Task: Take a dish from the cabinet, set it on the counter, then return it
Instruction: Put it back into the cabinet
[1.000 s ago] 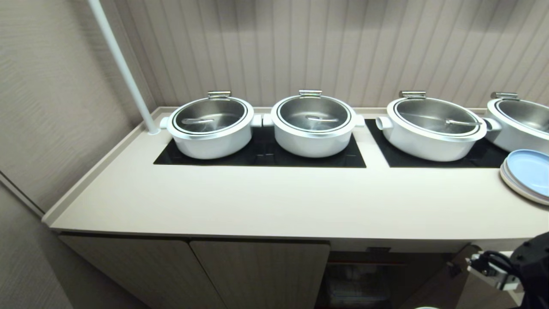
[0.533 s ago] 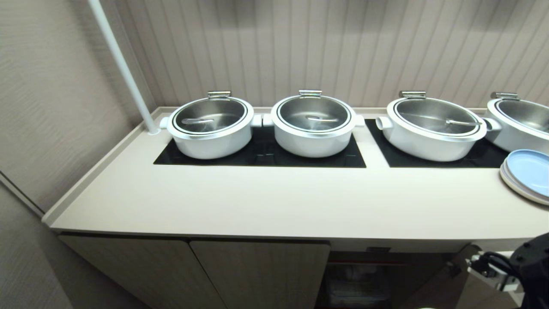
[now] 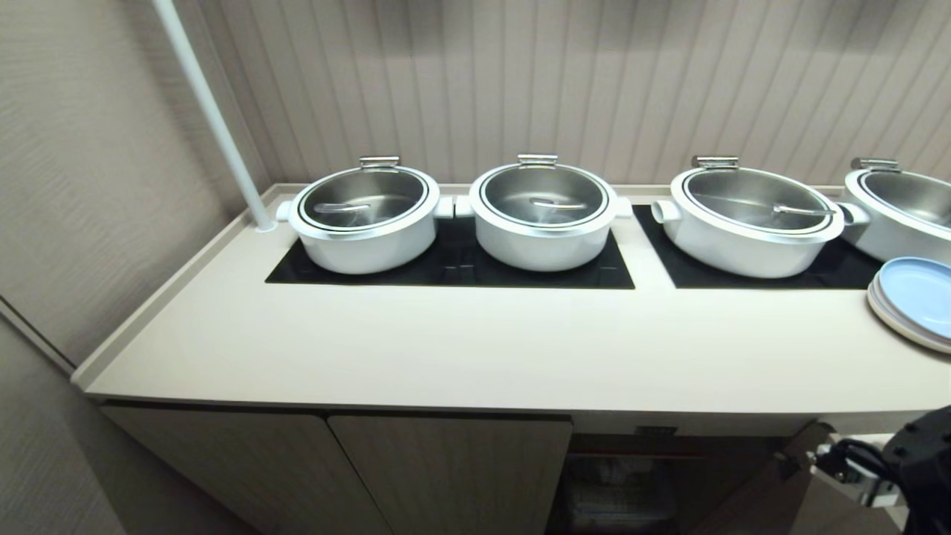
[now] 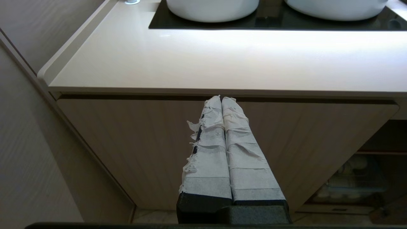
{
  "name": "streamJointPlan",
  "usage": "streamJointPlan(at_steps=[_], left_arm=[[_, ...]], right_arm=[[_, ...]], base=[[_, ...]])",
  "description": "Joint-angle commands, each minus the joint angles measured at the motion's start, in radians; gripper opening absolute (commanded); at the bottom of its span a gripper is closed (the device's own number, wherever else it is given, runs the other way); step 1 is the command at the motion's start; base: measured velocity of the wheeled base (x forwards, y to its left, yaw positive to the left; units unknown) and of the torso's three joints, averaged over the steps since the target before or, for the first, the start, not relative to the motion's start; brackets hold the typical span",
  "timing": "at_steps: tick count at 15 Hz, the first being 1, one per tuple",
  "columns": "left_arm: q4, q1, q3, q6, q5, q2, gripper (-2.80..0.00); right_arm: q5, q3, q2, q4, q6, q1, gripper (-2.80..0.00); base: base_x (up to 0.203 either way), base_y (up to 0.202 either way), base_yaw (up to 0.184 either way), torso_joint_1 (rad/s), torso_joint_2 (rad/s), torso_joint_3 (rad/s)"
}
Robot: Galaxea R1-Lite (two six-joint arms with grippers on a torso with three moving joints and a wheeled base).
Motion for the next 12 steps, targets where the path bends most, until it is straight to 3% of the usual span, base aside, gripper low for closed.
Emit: streamJointPlan(at_steps=[1, 12], left_arm=[[0.0, 0.0, 0.0, 0.0, 0.0, 0.0, -2.8], [0.0, 0.0, 0.001, 0.0, 0.0, 0.0, -2.8]], right_arm=[[0.001, -0.001, 0.0, 0.003, 0.003, 0.002, -2.8], [-0.001, -0.003, -0.003, 0.003, 0.004, 0.002, -2.8]], base=[[0.0, 0.0, 0.0, -0.037, 0.1, 0.056], [0.0, 0.0, 0.0, -0.051, 0.11, 0.054]])
